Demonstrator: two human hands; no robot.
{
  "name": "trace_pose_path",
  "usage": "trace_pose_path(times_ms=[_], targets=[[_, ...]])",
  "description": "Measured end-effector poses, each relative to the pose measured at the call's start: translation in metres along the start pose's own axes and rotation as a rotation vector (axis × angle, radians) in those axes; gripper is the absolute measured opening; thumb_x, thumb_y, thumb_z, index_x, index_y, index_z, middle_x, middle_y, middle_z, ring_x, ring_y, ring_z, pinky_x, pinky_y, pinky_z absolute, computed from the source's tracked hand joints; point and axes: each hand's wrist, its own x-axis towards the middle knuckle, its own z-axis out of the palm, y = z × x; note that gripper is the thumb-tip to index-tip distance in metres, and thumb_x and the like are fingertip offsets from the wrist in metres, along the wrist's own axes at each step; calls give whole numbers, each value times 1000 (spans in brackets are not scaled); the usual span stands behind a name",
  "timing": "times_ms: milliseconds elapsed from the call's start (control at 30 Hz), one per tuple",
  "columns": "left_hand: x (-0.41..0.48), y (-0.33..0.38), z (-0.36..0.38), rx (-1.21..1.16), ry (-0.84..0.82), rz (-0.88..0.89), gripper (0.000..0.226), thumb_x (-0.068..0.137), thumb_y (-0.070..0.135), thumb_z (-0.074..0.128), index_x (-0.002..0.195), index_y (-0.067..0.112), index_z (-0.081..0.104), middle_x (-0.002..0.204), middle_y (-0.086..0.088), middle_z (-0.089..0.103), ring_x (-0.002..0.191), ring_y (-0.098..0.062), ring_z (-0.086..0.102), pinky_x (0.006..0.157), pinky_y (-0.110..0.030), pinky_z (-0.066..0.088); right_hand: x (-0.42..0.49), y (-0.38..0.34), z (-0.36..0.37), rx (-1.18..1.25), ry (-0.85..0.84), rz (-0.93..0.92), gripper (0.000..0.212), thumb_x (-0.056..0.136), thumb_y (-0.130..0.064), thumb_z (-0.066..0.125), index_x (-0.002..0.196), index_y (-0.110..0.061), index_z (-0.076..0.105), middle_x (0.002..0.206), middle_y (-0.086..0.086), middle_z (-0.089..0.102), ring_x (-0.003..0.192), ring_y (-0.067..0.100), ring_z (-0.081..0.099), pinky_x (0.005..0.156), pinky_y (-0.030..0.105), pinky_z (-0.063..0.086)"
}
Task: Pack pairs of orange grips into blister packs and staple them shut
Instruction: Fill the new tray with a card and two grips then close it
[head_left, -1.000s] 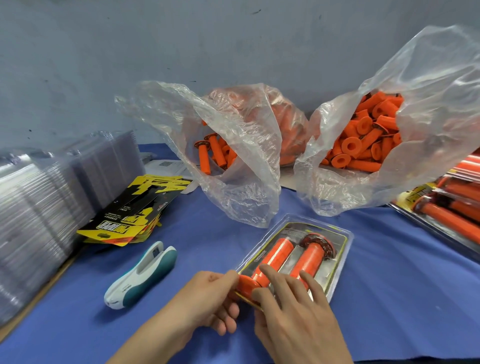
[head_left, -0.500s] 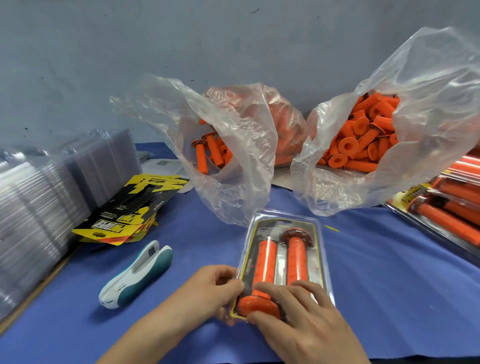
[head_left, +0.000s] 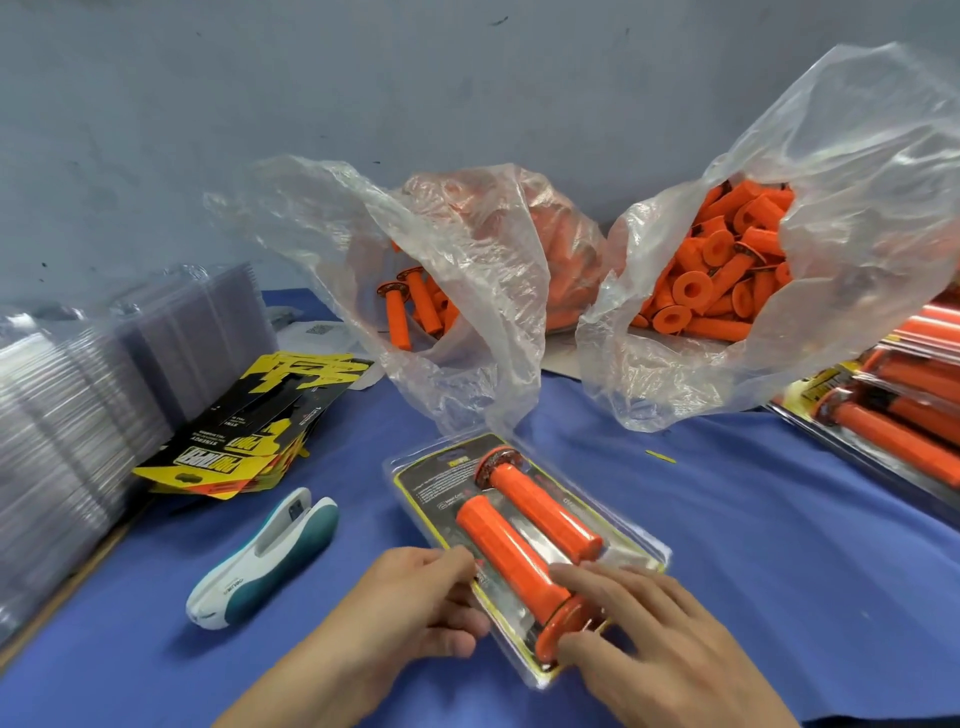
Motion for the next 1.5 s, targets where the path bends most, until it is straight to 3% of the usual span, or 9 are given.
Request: trace_pose_path(times_ms=[367, 500, 600, 867, 1033, 1133, 1233, 1400, 1500], targets=[[41, 19, -12, -96, 307, 60, 16, 89, 9, 58, 73, 7, 58, 55, -3, 57, 44, -10, 52, 43, -19, 45, -5, 43, -19, 51, -144, 62, 18, 74, -18, 50, 70, -21, 67, 115, -8, 70, 89, 9, 70, 98, 31, 41], [39, 19, 0, -182, 327, 70, 27, 92, 11, 55, 66, 6, 60, 54, -6, 58, 43, -12, 56, 42, -20, 48, -14, 64, -44, 324, -352, 287, 38, 62, -19, 79, 91, -40, 65, 134, -28, 55, 105, -7, 61, 91, 20, 46], [33, 19, 4, -198, 287, 55, 27, 92, 12, 54, 68, 5, 63, 57, -9, 63, 46, -14, 61, 43, -21, 49, -7, 59, -63, 441, -267, 390, 30, 73, -37, 59, 99, -51, 57, 132, -32, 53, 114, -10, 55, 84, 12, 46], [16, 20, -1, -168, 201, 0, 24, 92, 15, 51, 71, 9, 62, 61, -7, 64, 43, -14, 55, 41, -19, 43, 57, -7, 9, -7, -256, 217, 32, 52, -35, 91, 78, -34, 73, 95, -8, 72, 78, 19, 69, 67, 32, 57], [5, 17, -54, 678, 705, 344, 43, 97, 48, 48, 66, 19, 54, 52, 7, 52, 52, -20, 47, 51, -31, 38, 56, -6, 22, -76, -99, 218, 18, 85, -30, 53, 77, -28, 69, 94, -8, 68, 78, 22, 65, 63, 36, 54], [-5, 7, -93, 1209, 1065, 378, 40, 88, 59, 54, 104, 22, 60, 102, -2, 62, 98, -30, 55, 80, -43, 42, 54, -10, 26, -126, -66, 207, 22, 88, -29, 48, 79, -27, 69, 88, -6, 63, 76, 22, 61, 67, 36, 47], [-1, -4, -110, 1310, 881, 61, 65, 89, 69, 42, 128, 17, 46, 124, -6, 53, 115, -28, 50, 90, -41, 44, 49, -11, 31, -160, -29, 180, 5, 82, -22, 65, 81, -27, 68, 82, -4, 56, 71, 22, 57, 66, 35, 37], [-6, 3, -108, 1288, 669, 187, 40, 94, 63, 36, 98, 25, 49, 102, 2, 57, 100, -20, 55, 75, -33, 42, 40, -10, 40, -157, -65, 159, 35, 76, -14, 71, 107, -30, 68, 84, -1, 54, 68, 23, 54, 62, 35, 44], [-22, 8, -101, 813, 498, 155, 48, 96, 64, 32, 87, 25, 59, 76, -2, 69, 70, -18, 65, 58, -30, 44, 43, -11, 40, -185, -79, 155, 41, 79, -15, 50, 112, -32, 66, 84, 0, 54, 67, 24, 54, 61, 36, 46]])
